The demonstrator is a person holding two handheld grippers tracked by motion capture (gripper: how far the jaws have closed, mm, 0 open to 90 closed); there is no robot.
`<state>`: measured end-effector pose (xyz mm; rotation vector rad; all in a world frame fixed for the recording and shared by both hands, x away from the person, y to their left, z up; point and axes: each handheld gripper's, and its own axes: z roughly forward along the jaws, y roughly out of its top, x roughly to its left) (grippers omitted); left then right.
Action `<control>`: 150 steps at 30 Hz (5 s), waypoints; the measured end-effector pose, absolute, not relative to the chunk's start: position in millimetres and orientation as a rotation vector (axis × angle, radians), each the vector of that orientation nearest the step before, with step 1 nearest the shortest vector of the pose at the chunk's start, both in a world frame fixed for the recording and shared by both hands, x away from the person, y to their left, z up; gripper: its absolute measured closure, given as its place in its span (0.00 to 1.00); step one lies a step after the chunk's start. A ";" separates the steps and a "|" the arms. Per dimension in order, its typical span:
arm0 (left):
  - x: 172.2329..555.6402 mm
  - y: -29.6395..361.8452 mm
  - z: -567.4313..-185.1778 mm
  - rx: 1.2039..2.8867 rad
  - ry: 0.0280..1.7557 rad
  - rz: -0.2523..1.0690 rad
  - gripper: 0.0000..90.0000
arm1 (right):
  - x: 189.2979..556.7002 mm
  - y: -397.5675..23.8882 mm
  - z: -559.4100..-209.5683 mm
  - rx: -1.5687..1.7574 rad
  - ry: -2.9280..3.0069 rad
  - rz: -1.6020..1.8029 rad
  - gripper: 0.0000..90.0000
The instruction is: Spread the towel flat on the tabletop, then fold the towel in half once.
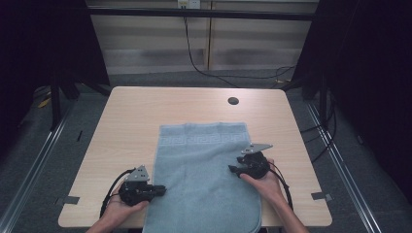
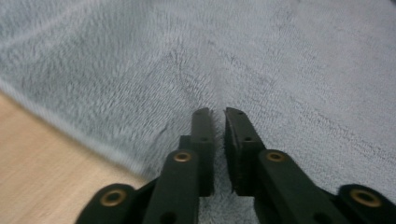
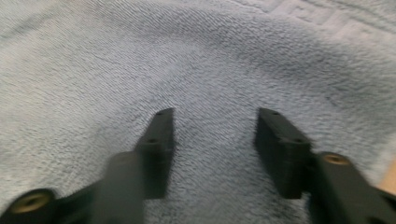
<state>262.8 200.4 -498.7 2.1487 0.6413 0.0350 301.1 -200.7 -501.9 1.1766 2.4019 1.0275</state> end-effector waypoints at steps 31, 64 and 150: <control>264.4 198.0 -502.2 2.158 0.733 0.001 0.78 | 206.8 -209.6 -497.7 1.125 2.561 1.164 0.77; 327.7 189.8 -479.2 2.088 0.768 0.105 0.62 | 339.3 -242.8 -501.0 1.316 2.275 1.011 0.45; 361.1 221.2 -361.5 1.788 0.662 0.269 0.96 | 331.8 -245.2 -358.3 1.089 2.067 1.570 0.96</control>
